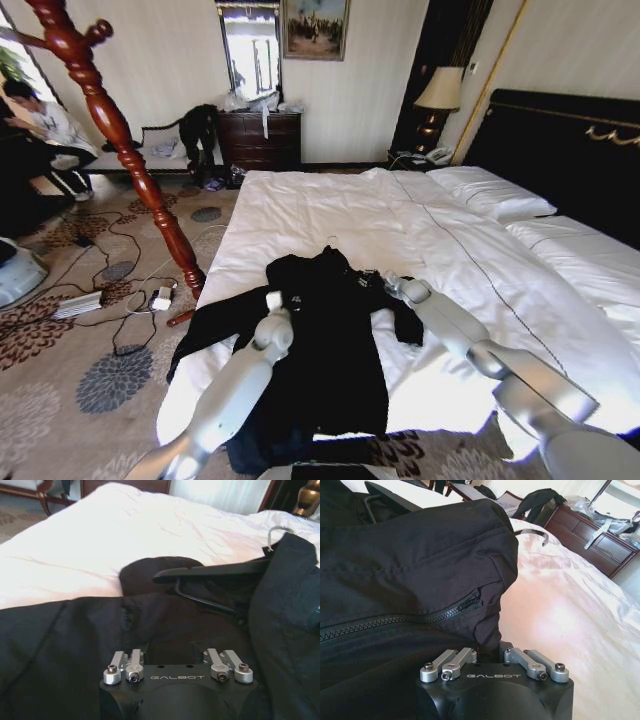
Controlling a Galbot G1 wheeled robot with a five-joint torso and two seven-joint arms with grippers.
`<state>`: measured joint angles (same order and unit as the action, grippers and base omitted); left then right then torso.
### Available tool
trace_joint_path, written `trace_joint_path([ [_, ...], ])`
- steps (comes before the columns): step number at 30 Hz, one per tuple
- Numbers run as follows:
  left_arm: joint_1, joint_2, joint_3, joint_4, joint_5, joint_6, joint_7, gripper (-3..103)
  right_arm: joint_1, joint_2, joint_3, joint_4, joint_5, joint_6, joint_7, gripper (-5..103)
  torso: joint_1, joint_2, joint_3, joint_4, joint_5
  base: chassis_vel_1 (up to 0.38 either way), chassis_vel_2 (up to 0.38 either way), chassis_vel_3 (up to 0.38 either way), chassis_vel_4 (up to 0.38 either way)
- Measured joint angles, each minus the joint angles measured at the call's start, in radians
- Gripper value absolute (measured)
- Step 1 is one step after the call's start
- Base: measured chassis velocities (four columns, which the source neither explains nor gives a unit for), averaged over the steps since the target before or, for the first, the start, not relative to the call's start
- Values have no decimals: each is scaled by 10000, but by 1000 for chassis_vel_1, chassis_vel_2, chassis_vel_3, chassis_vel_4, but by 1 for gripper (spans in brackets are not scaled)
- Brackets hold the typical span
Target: Pick up the clothes from the bed and hang them on the clothes hanger.
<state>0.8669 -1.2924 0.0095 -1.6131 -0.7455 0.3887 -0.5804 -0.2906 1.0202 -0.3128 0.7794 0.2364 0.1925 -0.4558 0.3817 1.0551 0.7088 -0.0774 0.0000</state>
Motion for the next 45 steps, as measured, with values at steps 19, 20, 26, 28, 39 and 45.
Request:
trace_joint_path([
  [19,-1442,-1603,554,1596,482,136,116,100,-11,-91,-90,216,119,3,124,18,1,0,1,-6,0,0,0,0,0],
  [20,-1441,-1634,546,1570,500,133,49,100,-17,-102,-72,228,125,3,128,18,1,0,1,-6,0,0,0,0,0],
  [26,-1017,-1341,261,1194,1108,-57,-170,97,-130,-171,75,248,132,20,143,18,1,0,0,-2,0,0,0,0,0],
  [28,-896,-1236,145,1174,1232,-106,-174,97,-155,-175,104,244,122,38,139,18,1,0,0,-1,0,0,0,0,0],
  [39,-1441,-1653,262,2184,1257,95,59,97,-156,-140,107,238,92,72,99,18,1,0,0,-9,0,0,0,0,0],
  [45,-1930,-2042,561,2904,1217,446,-22,96,-176,-169,100,368,126,59,106,18,1,0,1,-4,0,0,0,0,0],
])
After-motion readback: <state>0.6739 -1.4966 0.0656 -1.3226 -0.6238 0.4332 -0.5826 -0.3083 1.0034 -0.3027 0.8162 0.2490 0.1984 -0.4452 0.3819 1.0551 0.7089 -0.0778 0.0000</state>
